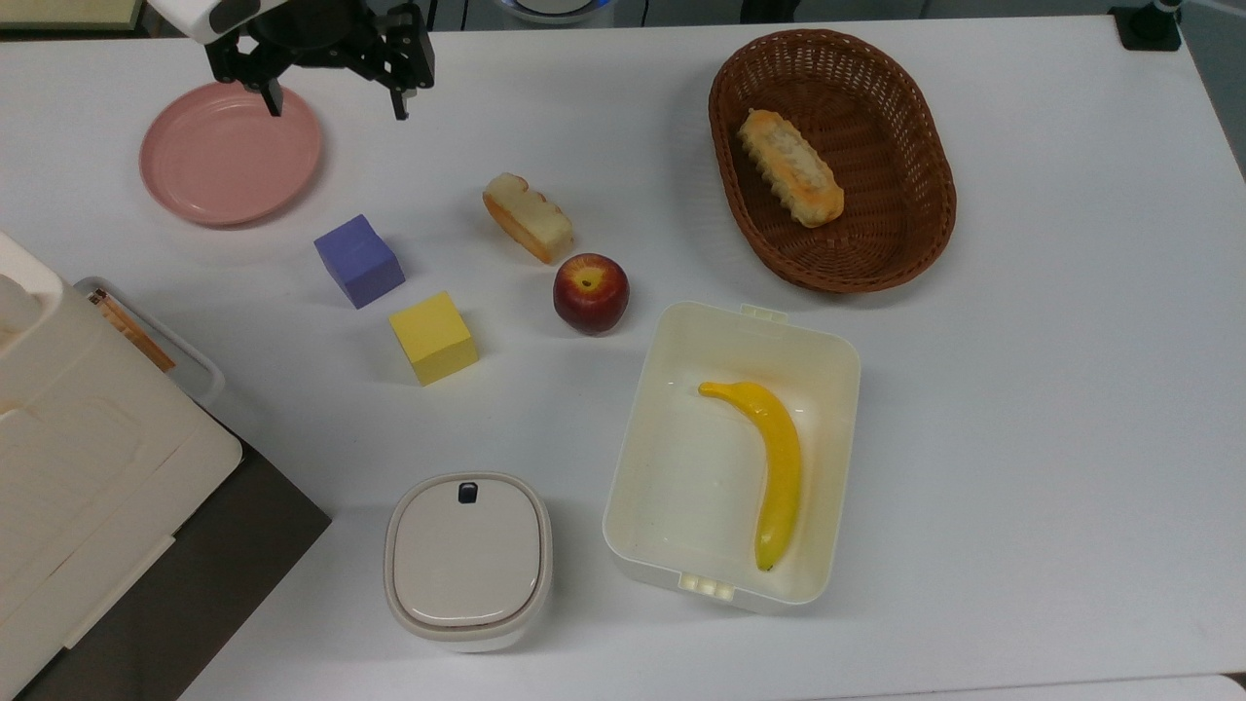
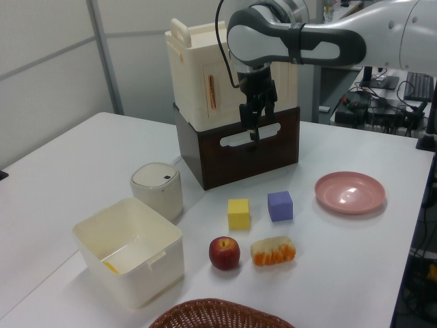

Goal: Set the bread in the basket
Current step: 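Move the open gripper toward the small bread piece with orange topping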

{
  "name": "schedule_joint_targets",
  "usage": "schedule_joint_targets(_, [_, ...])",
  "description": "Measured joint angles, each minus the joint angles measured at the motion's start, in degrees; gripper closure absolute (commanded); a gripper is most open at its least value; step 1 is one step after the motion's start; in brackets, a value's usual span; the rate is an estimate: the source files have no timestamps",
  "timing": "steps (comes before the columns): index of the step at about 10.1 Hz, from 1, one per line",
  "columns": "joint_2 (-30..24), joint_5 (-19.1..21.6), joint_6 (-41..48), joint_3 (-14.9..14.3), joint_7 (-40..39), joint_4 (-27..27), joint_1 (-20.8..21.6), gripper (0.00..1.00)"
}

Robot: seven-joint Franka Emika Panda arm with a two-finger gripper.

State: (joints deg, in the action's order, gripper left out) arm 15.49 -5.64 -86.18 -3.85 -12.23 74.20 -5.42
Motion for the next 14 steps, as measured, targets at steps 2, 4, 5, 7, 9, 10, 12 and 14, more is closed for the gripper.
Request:
schedule_joint_targets(2, [-0.9,0.1,0.1,0.0,0.0,0.1,0.0,0.00])
schedule_joint_targets(4, [-0.9,0.1,0.1,0.0,0.0,0.2,0.0,0.00])
schedule_joint_targets(5, [-0.9,0.1,0.1,0.0,0.0,0.2,0.0,0.00])
schedule_joint_targets(7, [-0.9,0.1,0.1,0.0,0.0,0.2,0.1,0.00])
schedule_joint_targets(9, [-0.8,0.1,0.2,0.2,0.0,0.6,0.4,0.00])
schedule_joint_targets(10, [-0.8,0.1,0.2,0.7,0.0,1.1,0.6,0.00])
schedule_joint_targets(12, [-0.7,0.1,0.3,0.9,0.0,2.8,2.5,0.00])
schedule_joint_targets(14, [-0.7,0.1,0.3,0.9,0.0,4.4,3.3,0.00])
